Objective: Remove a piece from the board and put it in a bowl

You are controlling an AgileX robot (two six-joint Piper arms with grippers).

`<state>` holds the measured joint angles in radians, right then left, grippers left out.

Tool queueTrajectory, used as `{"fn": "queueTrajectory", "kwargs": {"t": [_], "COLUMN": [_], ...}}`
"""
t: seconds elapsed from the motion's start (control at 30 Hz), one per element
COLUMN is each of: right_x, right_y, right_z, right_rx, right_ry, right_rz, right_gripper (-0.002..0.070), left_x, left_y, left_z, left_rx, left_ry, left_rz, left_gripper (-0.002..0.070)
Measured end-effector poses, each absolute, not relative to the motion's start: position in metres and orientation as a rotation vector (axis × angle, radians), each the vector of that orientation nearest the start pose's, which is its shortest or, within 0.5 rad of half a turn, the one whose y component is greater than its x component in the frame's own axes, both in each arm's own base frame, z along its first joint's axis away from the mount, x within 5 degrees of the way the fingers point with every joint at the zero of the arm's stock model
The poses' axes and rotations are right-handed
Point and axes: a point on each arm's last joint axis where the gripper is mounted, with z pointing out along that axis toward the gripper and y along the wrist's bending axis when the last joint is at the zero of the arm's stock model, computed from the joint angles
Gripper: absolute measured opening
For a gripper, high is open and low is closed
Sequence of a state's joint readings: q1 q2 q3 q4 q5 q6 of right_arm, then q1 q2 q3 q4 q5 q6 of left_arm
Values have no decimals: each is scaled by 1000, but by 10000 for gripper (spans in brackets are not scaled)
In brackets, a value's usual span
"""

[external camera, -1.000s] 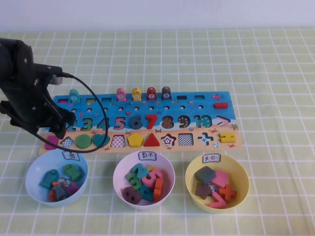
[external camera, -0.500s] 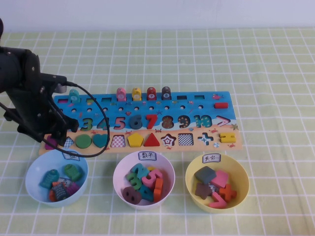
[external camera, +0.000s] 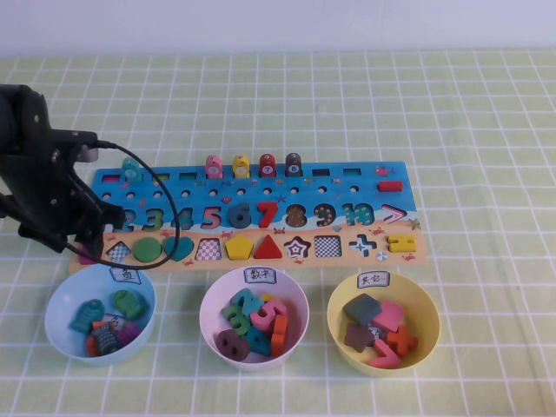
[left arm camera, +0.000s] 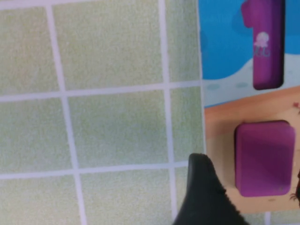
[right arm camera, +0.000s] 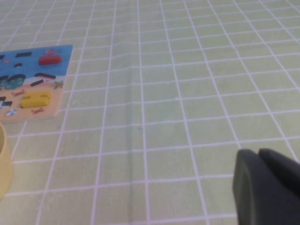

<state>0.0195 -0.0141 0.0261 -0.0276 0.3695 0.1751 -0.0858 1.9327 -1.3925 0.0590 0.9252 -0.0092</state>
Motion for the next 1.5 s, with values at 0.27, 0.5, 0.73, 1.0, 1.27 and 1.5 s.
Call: {"fn": "queueTrajectory", "kwargs": {"t": [0.27,0.5,0.73,1.0,1.27,1.5], "right_x": [53,53,53,53,53,53], "right_y": [0,0,0,0,0,0], "right_z": [172,172,172,172,172,172], "right_rx": [128,128,128,128,128,128], "right_ry": [1862,1862,1862,1862,1862,1862], "right_rz": [107,107,107,107,107,107], "right_gripper": [-17,-17,-17,-17,-17,-17], "left_x": [387,388,389,390,390,389], "left_y": [-35,-35,-35,-36,-36,-35], "left_z": [194,194,186,183,183,186], "left_rx": [213,218,220,218,196,186], "left_ry": [2936,2929,2951,2961,2963,2953], "left_rz": [33,33,33,28,31,29], "left_gripper": [357,357,356,339,195,194]}}
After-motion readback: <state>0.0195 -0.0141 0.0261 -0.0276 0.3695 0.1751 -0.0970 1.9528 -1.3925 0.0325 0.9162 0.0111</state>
